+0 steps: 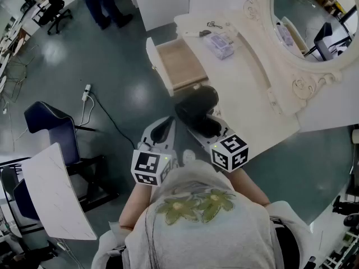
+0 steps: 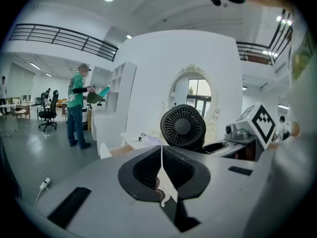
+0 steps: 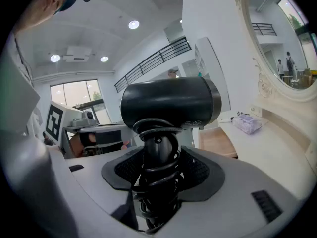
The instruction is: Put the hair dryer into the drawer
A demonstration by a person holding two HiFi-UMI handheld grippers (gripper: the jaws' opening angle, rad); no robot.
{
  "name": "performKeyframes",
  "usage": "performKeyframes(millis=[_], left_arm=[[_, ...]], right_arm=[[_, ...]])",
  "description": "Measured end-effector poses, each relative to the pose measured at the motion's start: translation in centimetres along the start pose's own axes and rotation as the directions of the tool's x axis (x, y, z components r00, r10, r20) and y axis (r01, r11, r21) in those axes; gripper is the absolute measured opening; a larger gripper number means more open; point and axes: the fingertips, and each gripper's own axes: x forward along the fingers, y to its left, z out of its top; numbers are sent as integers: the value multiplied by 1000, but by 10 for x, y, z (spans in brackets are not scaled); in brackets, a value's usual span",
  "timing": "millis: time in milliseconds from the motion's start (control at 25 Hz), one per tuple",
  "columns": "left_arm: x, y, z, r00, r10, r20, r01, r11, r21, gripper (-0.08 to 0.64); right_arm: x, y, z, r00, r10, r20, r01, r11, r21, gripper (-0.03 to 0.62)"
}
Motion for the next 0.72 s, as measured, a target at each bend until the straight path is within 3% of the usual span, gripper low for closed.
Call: performKeyframes(millis=[400,720], left_arm=[[4,-7,-4,1000,3,11,-3,1000,-15,17],[17,14,-8,1000,9,-2,-9,999,-32,17]], right_arm=[[-3,-1,2,1000,17,20,-17,1000,14,229],[15,-13,8,1000,12,20,-13,998,53,229]])
